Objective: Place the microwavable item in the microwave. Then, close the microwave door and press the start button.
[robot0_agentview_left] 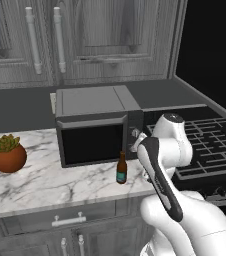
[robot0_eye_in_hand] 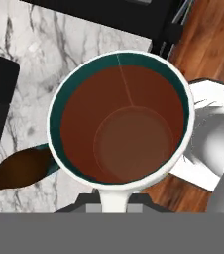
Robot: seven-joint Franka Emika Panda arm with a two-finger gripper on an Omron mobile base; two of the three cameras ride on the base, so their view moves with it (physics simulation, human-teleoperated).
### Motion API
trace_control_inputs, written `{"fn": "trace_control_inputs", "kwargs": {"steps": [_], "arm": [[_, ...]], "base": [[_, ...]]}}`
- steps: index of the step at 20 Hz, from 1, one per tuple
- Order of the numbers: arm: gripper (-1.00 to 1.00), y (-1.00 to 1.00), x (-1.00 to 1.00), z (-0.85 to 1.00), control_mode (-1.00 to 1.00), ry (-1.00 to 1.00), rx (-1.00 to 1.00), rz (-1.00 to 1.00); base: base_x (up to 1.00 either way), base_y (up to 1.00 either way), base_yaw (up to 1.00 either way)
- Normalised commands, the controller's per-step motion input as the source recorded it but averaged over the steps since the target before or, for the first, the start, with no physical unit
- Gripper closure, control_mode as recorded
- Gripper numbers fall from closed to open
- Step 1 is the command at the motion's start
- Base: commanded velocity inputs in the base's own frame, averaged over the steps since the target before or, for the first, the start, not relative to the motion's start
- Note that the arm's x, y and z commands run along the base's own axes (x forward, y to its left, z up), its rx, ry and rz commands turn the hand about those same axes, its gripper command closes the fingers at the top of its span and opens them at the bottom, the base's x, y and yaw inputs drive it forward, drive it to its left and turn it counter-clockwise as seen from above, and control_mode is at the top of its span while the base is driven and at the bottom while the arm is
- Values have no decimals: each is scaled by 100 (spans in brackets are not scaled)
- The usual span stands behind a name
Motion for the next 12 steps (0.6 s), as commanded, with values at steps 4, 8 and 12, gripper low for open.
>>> {"fn": "trace_control_inputs", "kwargs": {"steps": [4, 8, 12], "arm": [[100, 0, -47, 48, -100, 6, 0, 0], [100, -3, -62, 62, -100, 0, 0, 0], [100, -11, -60, 58, -100, 1, 0, 0]], "base": [[0, 0, 0], [0, 0, 0], [0, 0, 0]]}}
